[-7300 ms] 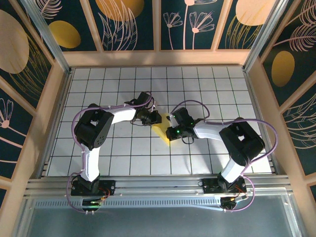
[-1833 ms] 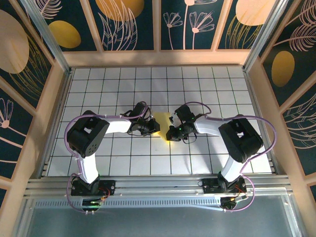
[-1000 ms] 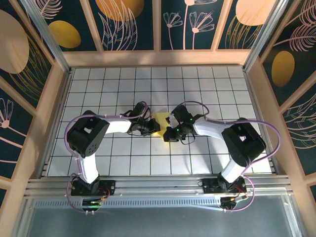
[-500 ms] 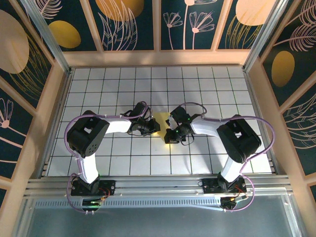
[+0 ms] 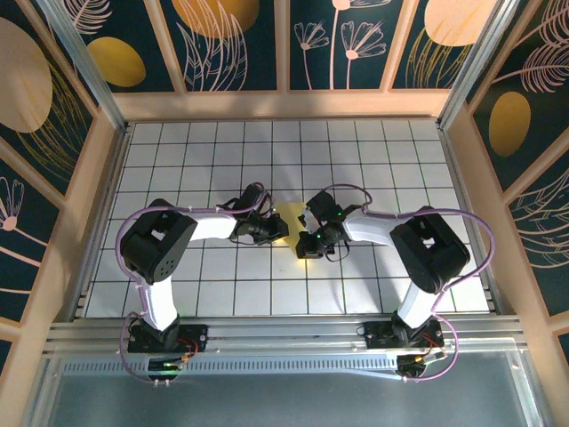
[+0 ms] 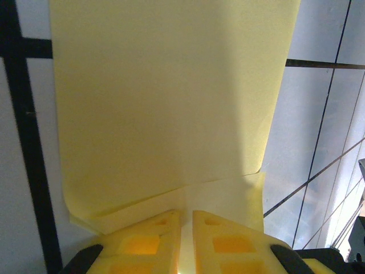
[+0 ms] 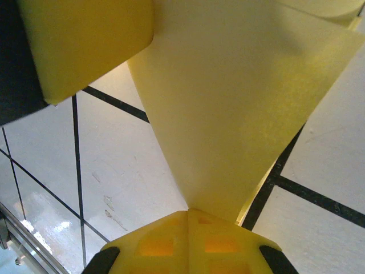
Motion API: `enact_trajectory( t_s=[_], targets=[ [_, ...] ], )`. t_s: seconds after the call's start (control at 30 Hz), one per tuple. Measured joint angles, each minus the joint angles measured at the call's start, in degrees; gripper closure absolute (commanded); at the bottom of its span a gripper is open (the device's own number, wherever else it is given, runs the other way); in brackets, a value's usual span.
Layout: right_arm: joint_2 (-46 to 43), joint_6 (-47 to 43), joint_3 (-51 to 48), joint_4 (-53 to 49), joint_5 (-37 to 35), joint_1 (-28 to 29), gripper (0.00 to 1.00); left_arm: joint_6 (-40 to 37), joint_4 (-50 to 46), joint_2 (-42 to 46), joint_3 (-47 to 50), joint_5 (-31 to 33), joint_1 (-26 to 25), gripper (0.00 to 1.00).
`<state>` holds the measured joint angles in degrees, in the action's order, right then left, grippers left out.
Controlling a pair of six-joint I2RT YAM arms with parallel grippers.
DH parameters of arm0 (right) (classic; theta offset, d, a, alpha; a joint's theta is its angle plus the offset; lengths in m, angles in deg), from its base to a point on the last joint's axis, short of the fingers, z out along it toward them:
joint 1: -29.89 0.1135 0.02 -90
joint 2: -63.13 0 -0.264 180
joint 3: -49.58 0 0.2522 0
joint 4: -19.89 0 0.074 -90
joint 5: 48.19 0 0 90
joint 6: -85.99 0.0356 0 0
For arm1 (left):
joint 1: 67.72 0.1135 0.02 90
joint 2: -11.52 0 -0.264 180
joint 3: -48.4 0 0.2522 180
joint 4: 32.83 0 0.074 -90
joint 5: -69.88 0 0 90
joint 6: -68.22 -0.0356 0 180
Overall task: Fold a paper plane with a square sheet of paper (fold left side to right side)
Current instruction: Third fold the triangle at the center of the table.
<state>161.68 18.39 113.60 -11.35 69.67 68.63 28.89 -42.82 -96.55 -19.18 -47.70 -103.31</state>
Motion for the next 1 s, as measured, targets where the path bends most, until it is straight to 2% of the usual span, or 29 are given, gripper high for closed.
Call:
enact_trajectory(
  t_s=[1.0],
  targets=[
    [0.33, -1.07, -0.39, 0.11, 0.87, -1.68, 0.96, -0.24, -0.63, 0.0, -0.33, 0.59, -0.07, 0.85]
  ],
)
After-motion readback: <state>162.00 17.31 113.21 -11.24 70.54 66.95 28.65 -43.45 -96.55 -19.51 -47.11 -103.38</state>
